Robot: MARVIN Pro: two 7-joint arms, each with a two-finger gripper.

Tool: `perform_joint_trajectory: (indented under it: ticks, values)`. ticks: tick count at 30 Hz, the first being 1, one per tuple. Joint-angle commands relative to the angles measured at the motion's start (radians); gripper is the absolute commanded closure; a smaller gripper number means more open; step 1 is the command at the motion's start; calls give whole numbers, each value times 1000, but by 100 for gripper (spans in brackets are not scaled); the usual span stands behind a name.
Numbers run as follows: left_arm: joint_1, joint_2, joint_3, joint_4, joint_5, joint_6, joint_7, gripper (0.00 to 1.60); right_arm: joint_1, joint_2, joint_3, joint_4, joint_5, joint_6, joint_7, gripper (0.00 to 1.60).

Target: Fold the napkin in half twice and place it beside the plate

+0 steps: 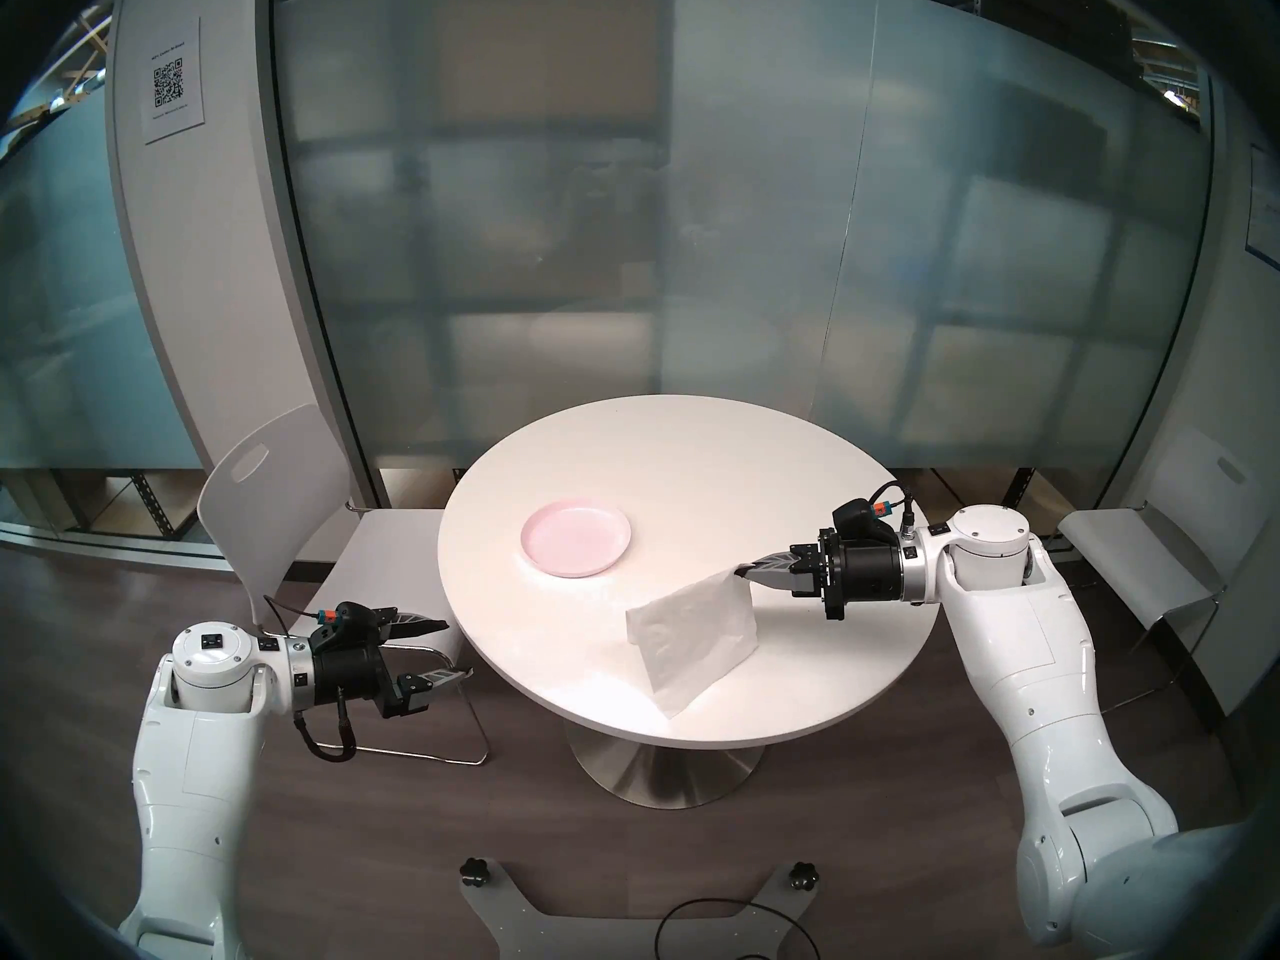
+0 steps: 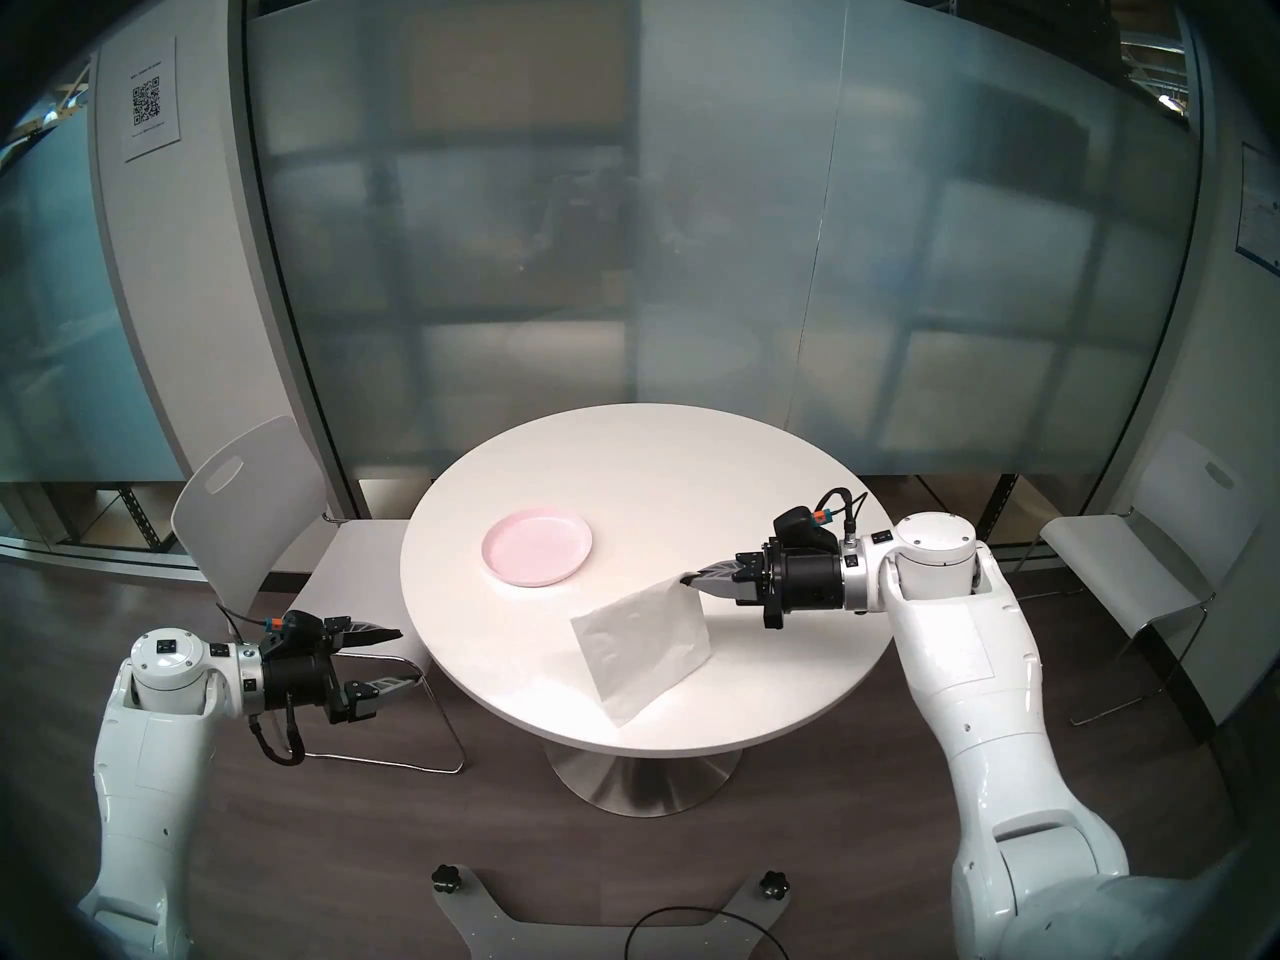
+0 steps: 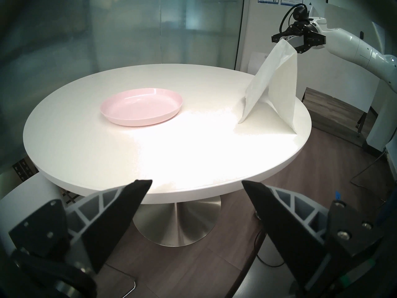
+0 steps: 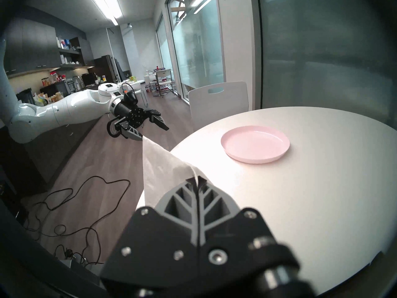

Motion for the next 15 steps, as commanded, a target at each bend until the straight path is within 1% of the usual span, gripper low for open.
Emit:
perform_joint_trajectory:
  ticks: [1,3,5,8,10,11,12,15]
  values:
    - [-13,1,6,0,-1,-2,-3,0,-17,7,29,-86,76,116,4,160]
    - [-14,2,7,1,-1,-3,-4,0,-27,6,37,-107,90,150,4,160]
    - [-15,2,9,1,0,-4,-5,0,-35,11,38,-119,132,183,4,160]
    - [-16,3,10,2,0,-4,-7,0,-47,25,37,-149,144,196,-12,160]
    - [-17,3,12,2,0,-4,-8,0,-60,43,32,-171,168,203,-28,160]
    - [-17,3,12,2,0,-5,-8,0,-72,53,32,-191,184,208,-52,160]
    - [-17,3,12,2,0,-5,-9,0,-78,63,31,-202,187,208,-54,160]
    - [-17,2,15,2,1,-5,-10,0,-101,89,44,-231,207,213,-72,160]
